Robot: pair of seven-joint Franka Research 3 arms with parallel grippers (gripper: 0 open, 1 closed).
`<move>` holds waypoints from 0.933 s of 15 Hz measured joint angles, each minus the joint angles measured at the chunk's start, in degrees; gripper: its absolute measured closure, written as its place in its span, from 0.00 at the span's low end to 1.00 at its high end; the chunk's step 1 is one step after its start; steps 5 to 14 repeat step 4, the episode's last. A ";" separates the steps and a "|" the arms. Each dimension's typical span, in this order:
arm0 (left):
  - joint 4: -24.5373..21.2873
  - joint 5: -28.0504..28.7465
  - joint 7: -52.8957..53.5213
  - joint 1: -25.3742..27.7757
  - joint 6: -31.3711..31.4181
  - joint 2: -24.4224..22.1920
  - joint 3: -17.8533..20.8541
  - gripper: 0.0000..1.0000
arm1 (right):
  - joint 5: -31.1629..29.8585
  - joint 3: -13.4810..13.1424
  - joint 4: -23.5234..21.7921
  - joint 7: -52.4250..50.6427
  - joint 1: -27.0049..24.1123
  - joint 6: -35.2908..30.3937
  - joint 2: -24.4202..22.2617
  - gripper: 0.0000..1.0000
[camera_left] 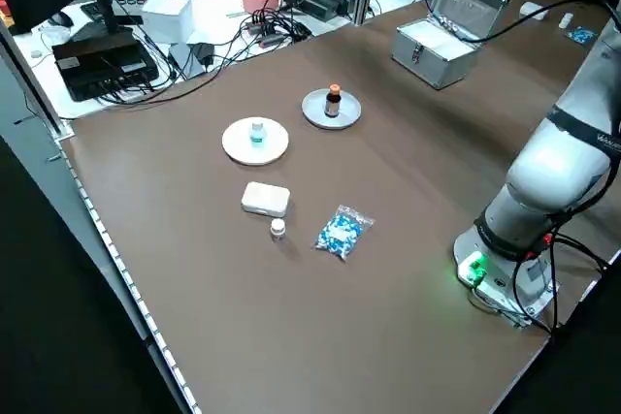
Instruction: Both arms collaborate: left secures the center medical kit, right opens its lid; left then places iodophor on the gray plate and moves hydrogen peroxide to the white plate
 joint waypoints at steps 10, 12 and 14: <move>0.10 -0.05 0.61 -0.01 0.04 0.02 0.05 0.00 | -0.02 0.22 0.00 0.00 0.02 0.19 0.00 0.01; 0.10 -0.05 0.61 -0.01 0.04 0.02 0.05 0.00 | -0.02 0.22 0.00 0.00 0.02 0.19 0.00 0.01; 0.10 -0.05 0.61 -0.01 0.04 0.02 0.05 0.00 | -0.02 0.22 0.00 0.00 0.02 0.19 0.00 0.01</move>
